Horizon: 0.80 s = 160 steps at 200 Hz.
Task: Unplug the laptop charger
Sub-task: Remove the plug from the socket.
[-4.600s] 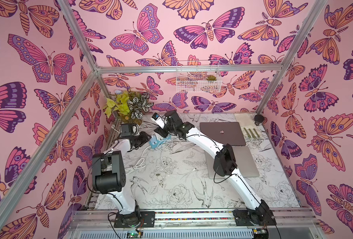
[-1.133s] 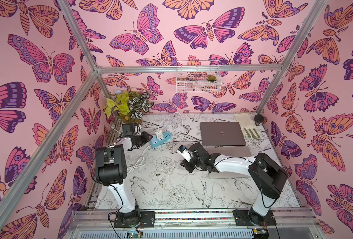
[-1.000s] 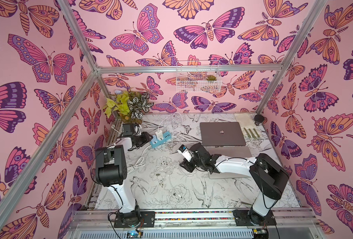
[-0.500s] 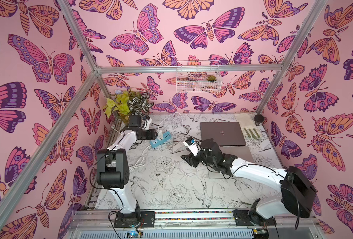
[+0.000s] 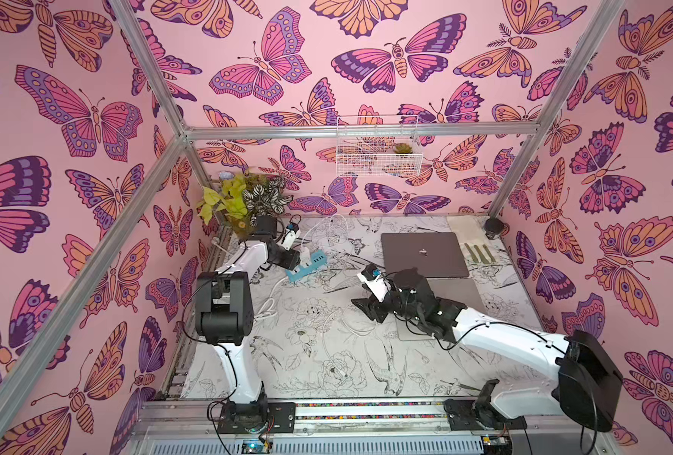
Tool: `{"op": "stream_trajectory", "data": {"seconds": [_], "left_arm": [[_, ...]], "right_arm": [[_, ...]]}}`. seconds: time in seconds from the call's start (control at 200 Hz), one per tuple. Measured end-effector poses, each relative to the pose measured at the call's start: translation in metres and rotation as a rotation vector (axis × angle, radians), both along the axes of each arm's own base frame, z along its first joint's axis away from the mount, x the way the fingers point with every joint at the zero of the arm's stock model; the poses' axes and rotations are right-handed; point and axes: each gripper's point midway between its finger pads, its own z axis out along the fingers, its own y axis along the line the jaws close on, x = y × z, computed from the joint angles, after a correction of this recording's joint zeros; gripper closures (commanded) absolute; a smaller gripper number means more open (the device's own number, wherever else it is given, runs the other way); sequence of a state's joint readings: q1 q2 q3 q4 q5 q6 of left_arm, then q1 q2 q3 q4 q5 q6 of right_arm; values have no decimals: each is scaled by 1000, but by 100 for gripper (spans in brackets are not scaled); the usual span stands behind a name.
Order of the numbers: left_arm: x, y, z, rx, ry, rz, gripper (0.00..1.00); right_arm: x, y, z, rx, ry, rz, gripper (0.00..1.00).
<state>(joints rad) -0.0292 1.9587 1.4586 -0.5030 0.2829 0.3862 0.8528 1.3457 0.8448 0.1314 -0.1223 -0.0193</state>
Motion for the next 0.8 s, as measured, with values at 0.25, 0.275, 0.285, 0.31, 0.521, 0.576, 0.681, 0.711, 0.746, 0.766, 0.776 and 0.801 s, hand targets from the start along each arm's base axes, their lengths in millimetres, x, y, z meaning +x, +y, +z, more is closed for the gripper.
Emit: {"op": "stream_trajectory", "data": {"seconds": [0.25, 0.275, 0.285, 0.31, 0.521, 0.576, 0.681, 0.711, 0.746, 0.766, 0.776, 0.801], "left_arm": [[-5, -2, -14, 47, 33, -29, 55], [-6, -2, -15, 53, 34, -32, 57], [-6, -2, -15, 54, 34, -32, 58], [-6, -1, -15, 59, 34, -34, 58], [-6, 0, -16, 81, 28, -50, 58], [-6, 0, -16, 91, 26, -58, 61], [-6, 1, -17, 107, 21, -77, 69], [-6, 1, -17, 112, 19, -82, 74], [-6, 1, -17, 115, 17, -87, 76], [-6, 1, -16, 116, 15, -89, 76], [-6, 1, -16, 118, 14, -94, 76], [-6, 1, -16, 119, 13, -95, 76]], "right_arm": [[-2, -3, -9, -20, 7, -1, 40], [-2, -3, -9, -20, 6, -2, 40], [-2, -3, -9, -21, 6, -2, 40], [-1, -3, -9, -21, 5, -3, 40], [-1, -5, -10, -27, 5, -9, 41], [-1, -5, -12, -33, 5, -12, 41], [-1, -8, -17, -45, 9, -18, 41], [-1, -9, -19, -49, 11, -19, 41], [-2, -9, -21, -51, 14, -20, 41], [-2, -10, -22, -53, 15, -20, 41], [-2, -10, -22, -54, 16, -20, 41], [-2, -10, -23, -55, 17, -20, 41]]}}
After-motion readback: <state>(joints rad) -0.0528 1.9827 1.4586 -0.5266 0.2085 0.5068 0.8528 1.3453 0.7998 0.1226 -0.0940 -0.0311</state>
